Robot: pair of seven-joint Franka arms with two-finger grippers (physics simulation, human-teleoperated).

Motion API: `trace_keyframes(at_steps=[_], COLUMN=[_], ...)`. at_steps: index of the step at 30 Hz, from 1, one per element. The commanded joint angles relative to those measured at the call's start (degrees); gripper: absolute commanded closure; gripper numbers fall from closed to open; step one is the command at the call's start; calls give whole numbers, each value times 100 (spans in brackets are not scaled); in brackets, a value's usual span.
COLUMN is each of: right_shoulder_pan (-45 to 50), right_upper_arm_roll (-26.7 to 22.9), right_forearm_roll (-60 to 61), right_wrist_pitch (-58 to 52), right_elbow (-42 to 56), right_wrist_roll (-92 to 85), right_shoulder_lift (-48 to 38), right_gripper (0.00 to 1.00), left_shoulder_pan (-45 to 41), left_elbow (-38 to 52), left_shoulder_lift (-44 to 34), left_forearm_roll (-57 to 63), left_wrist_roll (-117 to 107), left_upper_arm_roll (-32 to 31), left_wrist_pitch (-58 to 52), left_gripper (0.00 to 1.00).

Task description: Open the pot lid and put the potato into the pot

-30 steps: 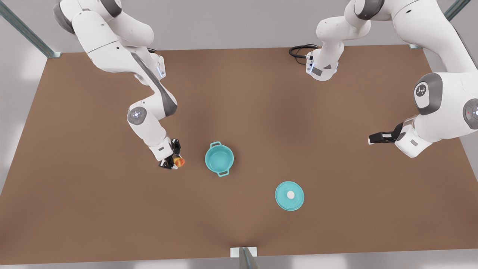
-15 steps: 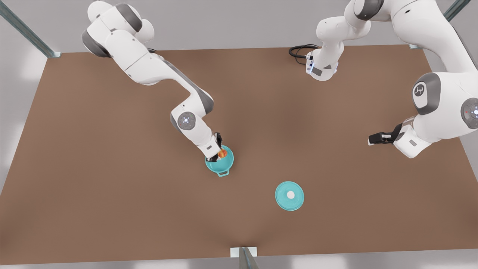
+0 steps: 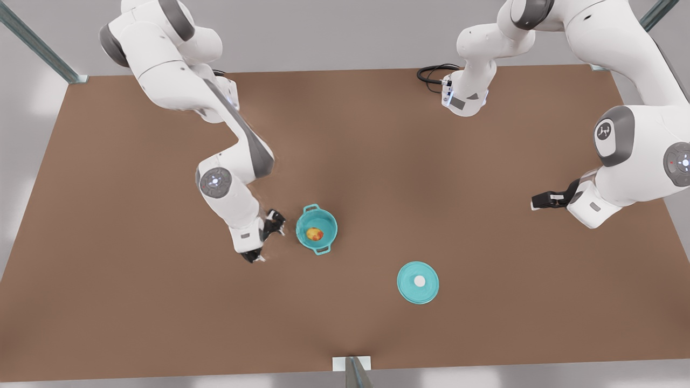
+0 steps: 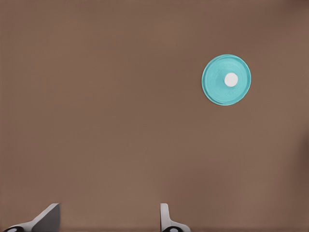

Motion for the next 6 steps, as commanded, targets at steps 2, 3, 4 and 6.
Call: trace_keyframes(at_steps=[2, 3, 4, 6], right_shoulder_pan=[-574, -785, -943, -1075], right_upper_arm_roll=[-646, -655, -681, -708], right_forearm_roll=[-29, -64, -64, -196], right_wrist_pitch=[-3652, -3749, -3916, -3951], right_elbow=[434, 531, 619, 680], right_wrist_roll=[1039, 1031, 987, 978], right_shoulder_lift=[-375, -383, -383, -375], right_gripper=[0, 0, 0, 0], left_shoulder_pan=[0, 18, 0, 0], left_elbow=[4, 4, 4, 4], left_shoulder_lift=[-7, -7, -7, -7], left_forearm_roll=[4, -5, -5, -14], left_wrist_roll=[14, 14, 14, 14], left_upper_arm_roll=[-2, -2, -2, -2], left_wrist_pitch=[-1, -1, -1, -1], left_gripper=[0, 0, 0, 0])
